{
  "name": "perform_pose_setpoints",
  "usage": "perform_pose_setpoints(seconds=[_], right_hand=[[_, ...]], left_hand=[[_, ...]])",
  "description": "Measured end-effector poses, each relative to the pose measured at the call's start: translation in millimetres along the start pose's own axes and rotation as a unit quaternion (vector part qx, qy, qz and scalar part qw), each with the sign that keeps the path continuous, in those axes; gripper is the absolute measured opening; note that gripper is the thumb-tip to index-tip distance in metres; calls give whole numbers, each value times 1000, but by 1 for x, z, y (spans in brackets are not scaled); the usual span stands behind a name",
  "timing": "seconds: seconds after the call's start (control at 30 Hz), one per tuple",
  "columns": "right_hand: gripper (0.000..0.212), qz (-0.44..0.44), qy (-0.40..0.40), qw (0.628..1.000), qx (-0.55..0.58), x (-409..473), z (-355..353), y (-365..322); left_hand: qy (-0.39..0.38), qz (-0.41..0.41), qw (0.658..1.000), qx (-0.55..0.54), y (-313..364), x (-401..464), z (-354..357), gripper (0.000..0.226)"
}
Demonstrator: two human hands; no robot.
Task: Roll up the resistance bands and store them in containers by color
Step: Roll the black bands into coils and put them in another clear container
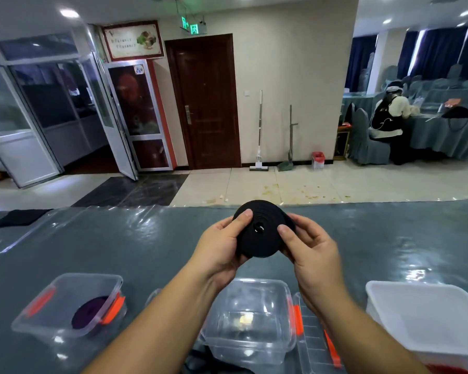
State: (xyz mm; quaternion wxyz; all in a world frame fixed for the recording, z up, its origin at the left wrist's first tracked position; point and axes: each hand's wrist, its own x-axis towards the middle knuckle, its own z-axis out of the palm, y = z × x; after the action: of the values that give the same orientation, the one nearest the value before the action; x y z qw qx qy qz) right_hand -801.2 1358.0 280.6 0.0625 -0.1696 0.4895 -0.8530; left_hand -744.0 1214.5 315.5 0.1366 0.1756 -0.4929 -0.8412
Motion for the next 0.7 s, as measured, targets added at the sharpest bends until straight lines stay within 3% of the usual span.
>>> perform_pose_setpoints(seconds=[0.37, 0.7], right_hand=[[26, 111, 22, 990, -83, -8, -35, 74], [13, 249, 111, 954, -127, 8, -46, 164]], left_hand=[[125, -105, 986, -24, -74, 28, -31, 29], [123, -255, 958, 43, -129, 84, -105, 27]])
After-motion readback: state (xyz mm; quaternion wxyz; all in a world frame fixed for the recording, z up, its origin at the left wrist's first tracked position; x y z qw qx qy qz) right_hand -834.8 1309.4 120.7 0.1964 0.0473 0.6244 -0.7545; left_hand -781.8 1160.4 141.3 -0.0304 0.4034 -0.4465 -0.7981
